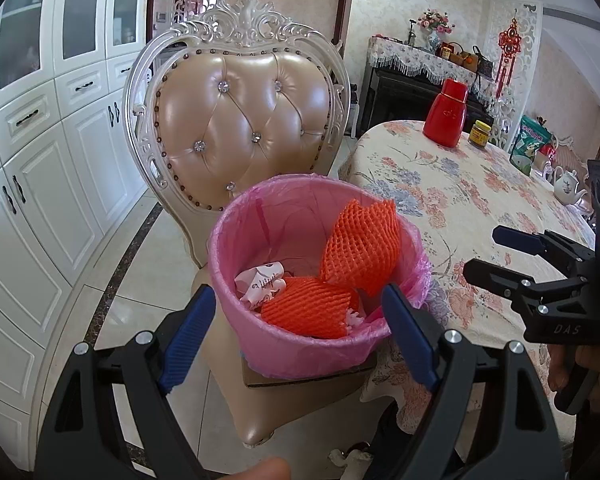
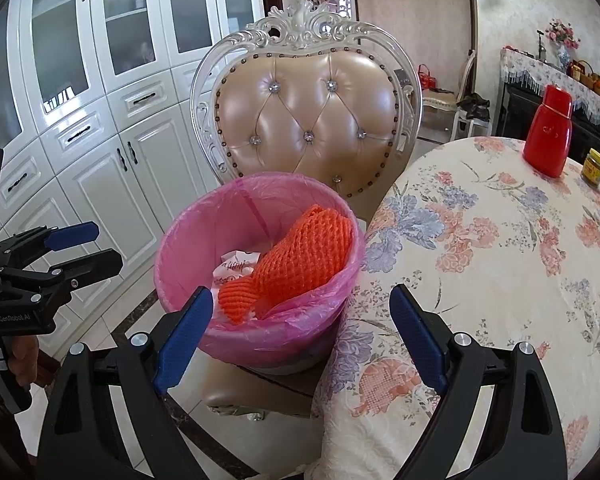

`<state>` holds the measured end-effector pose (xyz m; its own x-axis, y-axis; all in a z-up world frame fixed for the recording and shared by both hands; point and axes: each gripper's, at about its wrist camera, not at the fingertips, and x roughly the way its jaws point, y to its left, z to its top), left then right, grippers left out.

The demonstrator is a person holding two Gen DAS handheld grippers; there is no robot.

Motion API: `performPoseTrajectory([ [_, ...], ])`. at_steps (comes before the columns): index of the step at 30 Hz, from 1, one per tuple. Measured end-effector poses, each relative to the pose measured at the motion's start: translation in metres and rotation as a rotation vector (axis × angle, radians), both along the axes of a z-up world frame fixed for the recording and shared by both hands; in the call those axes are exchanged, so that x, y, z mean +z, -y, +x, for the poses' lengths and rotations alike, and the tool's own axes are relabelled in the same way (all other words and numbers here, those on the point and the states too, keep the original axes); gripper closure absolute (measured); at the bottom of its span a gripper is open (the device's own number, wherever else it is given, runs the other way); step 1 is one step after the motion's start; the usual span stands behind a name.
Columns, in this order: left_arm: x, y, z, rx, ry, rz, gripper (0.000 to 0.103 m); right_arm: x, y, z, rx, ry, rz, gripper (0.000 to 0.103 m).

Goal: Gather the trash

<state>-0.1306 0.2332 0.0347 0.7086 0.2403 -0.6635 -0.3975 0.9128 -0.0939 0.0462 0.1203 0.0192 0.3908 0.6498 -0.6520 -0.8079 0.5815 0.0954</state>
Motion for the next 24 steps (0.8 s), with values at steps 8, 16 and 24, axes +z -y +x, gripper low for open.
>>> performPoseTrajectory([
  [8, -0.0009, -0.0005, -0.0003, 0.001, 0.001, -0.004, 0.020, 0.0015, -0.0007, -0.0011, 0.003, 0.008, -0.002, 0.018],
  [16, -0.0021, -0.0005, 0.0008, -0.003, 0.001, -0.003, 0.020, 0.0016, -0.0010, -0.0004, 0.000, 0.005, -0.003, 0.018],
  [24, -0.0029, -0.0001, 0.0020, -0.003, 0.001, -0.007, 0.020, 0.0027, -0.0003, -0.0004, -0.001, 0.010, -0.003, 0.018],
])
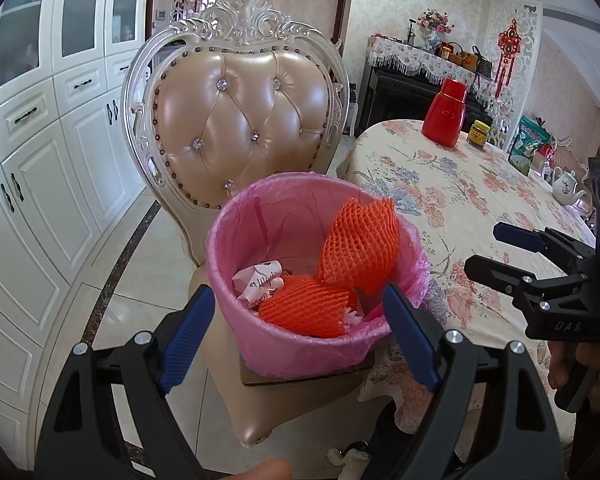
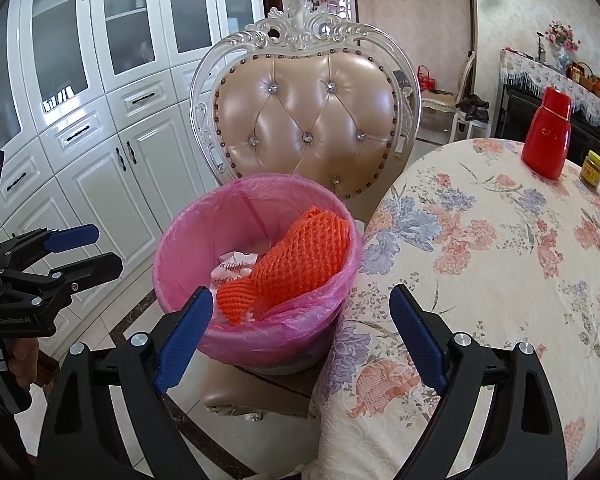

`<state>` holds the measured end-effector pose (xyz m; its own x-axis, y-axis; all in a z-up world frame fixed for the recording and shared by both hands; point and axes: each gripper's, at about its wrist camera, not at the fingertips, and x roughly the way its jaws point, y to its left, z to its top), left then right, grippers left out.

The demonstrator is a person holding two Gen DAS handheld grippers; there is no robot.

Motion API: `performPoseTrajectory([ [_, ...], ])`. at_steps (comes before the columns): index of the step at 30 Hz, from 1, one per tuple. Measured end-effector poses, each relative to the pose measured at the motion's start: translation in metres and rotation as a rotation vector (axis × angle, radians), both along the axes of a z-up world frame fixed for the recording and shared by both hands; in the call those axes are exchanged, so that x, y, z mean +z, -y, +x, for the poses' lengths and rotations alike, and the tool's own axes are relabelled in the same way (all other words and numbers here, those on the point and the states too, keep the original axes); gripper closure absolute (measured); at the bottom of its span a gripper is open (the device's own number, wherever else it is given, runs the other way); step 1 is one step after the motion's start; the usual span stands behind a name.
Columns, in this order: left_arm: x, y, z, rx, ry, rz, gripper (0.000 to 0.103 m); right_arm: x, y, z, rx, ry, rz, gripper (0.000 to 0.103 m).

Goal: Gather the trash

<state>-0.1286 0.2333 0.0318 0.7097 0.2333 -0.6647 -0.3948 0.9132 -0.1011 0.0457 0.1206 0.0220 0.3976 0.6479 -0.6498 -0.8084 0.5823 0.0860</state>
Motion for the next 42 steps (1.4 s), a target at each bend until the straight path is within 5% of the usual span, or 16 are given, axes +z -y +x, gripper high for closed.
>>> performPoseTrajectory([
  [42, -0.0018, 0.0014, 0.0005, -0.005, -0.003, 0.002, 0.020, -0.0016, 0.0006, 0.0018, 0.003, -0.001, -0.003, 0.018],
])
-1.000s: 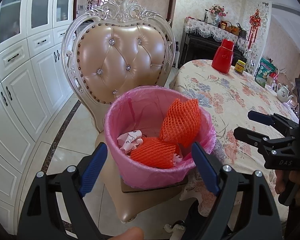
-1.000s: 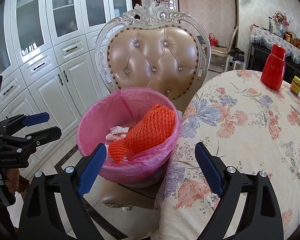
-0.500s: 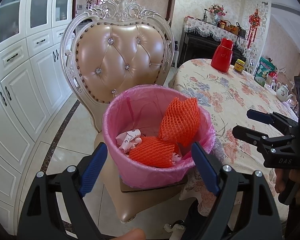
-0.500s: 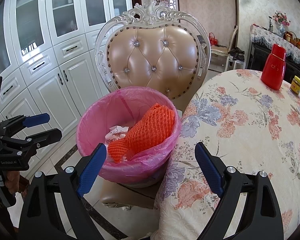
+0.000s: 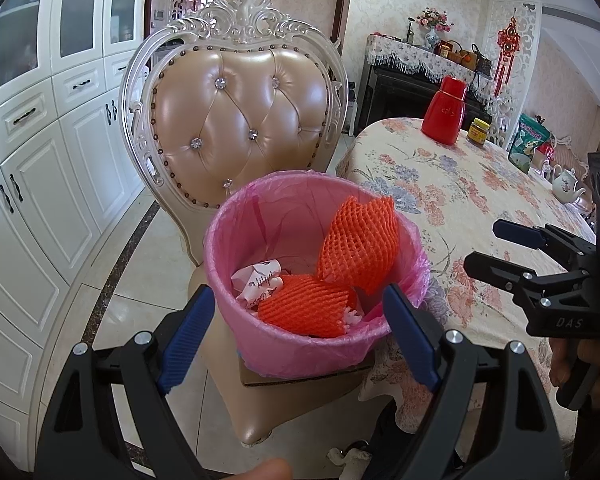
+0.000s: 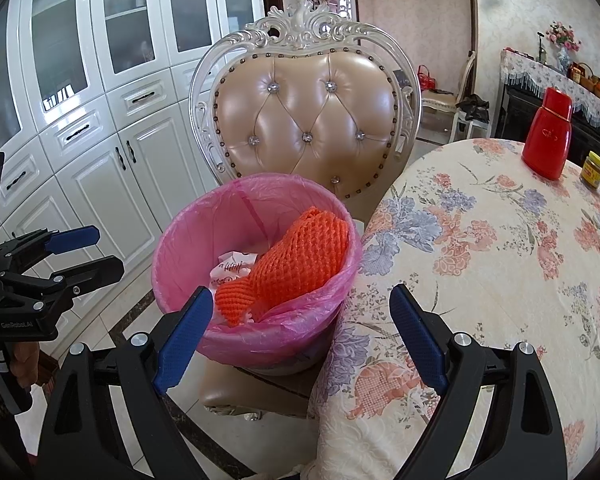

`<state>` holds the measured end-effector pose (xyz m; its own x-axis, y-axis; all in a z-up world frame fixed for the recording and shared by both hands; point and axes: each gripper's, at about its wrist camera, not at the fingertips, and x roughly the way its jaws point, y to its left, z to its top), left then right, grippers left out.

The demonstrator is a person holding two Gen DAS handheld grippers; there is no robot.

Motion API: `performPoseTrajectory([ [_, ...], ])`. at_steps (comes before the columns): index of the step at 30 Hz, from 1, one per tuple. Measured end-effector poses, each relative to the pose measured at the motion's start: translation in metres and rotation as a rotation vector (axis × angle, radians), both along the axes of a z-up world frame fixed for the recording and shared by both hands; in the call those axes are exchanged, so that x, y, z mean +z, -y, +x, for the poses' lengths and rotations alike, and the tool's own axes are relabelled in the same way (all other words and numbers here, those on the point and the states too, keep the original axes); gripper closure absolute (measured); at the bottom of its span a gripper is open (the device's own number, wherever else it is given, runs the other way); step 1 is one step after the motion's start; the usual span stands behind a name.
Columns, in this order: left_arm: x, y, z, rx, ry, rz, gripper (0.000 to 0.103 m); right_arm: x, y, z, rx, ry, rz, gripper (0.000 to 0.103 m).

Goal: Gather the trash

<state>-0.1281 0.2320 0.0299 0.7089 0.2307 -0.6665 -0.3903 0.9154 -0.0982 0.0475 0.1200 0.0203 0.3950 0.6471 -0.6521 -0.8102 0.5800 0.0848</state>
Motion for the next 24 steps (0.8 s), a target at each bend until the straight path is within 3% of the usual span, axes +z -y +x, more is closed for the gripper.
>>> performPoseTrajectory([
  [19, -0.0022, -0.0006, 0.0038, -0.012, -0.010, -0.012, 0.020, -0.0020, 0.0003, 0.0028, -0.003, -0.003, -0.004, 0.018],
  [24, -0.0030, -0.0012, 0.0052, -0.023, 0.006, -0.017, 0.014, -0.0057, 0.0010, 0.0067, -0.008, -0.008, -0.010, 0.018],
])
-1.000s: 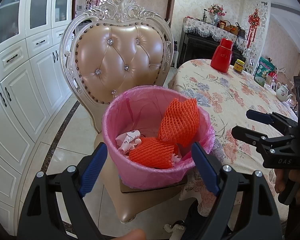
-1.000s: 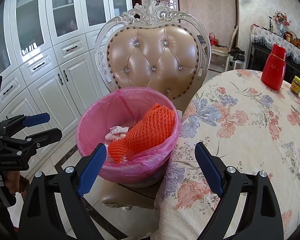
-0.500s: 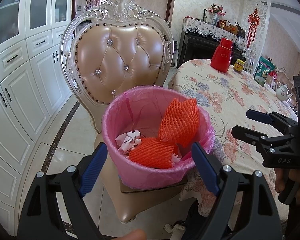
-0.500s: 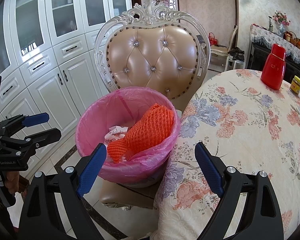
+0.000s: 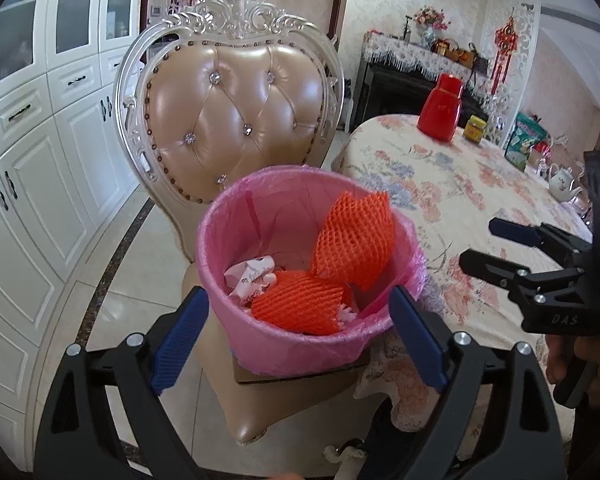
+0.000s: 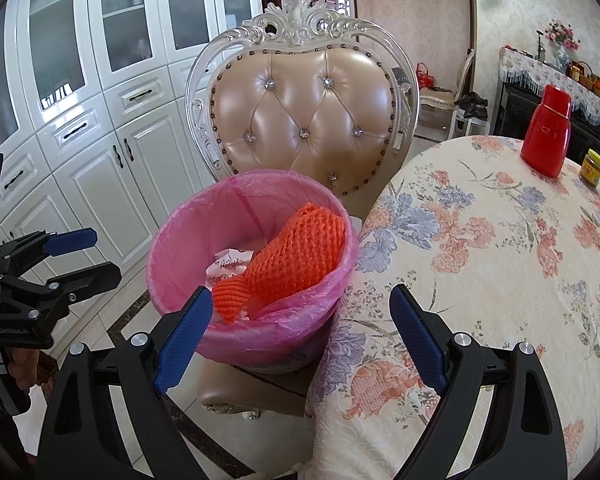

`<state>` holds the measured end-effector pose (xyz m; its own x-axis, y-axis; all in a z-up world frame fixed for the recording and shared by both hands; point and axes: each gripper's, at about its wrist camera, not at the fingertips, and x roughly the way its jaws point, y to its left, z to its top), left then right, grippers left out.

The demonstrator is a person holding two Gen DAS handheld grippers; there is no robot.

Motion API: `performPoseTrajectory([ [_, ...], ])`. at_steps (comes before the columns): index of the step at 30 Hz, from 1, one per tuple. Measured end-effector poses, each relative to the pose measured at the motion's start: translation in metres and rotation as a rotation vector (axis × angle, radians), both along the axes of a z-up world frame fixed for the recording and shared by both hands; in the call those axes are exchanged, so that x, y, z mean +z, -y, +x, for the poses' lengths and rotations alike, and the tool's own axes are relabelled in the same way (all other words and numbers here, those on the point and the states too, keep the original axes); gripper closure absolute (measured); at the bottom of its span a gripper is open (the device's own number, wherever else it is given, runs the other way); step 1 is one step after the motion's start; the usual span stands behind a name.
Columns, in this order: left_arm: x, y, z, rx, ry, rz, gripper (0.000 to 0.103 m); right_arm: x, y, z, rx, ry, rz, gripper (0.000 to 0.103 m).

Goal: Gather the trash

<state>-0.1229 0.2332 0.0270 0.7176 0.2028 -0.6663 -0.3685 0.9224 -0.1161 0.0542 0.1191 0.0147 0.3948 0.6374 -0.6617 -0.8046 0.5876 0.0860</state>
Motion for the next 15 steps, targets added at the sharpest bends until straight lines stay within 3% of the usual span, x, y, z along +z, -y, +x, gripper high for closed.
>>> performPoseTrajectory([
  [2, 0.001, 0.002, 0.002, 0.001, 0.000, 0.029, 0.015, -0.001, 0.000, 0.001, -0.001, 0.000, -0.003, 0.018],
  [15, -0.004, -0.003, 0.012, 0.026, -0.043, -0.001, 0.015, -0.002, 0.000, 0.006, -0.009, -0.003, -0.006, 0.018],
])
